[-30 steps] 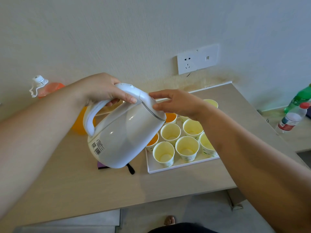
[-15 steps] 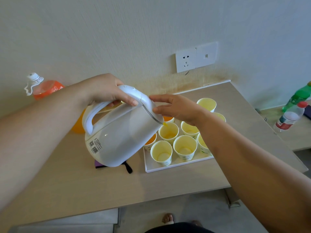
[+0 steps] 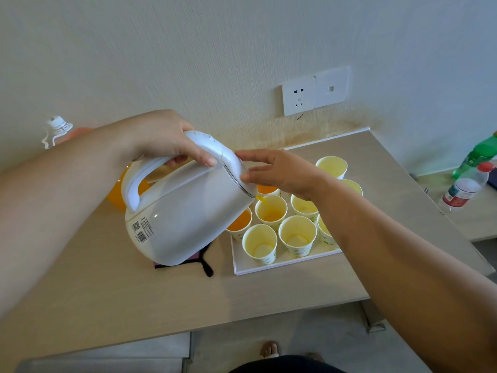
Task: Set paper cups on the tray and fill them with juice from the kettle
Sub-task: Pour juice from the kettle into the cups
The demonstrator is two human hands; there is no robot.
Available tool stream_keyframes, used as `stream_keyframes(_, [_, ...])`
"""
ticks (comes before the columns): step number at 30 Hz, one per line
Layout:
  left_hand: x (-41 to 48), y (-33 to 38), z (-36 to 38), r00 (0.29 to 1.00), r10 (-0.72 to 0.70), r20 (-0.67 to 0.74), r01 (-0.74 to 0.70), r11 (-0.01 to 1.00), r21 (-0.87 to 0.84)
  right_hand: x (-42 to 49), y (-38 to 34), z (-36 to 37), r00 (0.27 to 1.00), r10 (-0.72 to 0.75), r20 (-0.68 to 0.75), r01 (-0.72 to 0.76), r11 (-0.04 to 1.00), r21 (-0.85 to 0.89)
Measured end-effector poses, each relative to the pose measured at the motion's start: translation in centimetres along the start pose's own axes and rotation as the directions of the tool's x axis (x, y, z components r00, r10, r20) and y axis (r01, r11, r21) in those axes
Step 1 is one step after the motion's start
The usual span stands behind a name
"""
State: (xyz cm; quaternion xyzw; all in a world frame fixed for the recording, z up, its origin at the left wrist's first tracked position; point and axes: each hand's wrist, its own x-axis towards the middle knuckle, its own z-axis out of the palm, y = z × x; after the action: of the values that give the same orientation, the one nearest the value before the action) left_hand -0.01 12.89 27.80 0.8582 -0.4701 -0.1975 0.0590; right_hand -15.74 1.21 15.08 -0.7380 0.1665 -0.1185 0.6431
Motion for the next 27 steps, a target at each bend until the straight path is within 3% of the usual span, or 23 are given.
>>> stream_keyframes(27, [-1.0, 0.6, -1.6, 1.0, 0.029, -0.009, -0.028, 0.995, 0.101, 0.3, -0.5, 0.2, 0.999, -0.013, -0.044, 0.014, 1.0, 0.011])
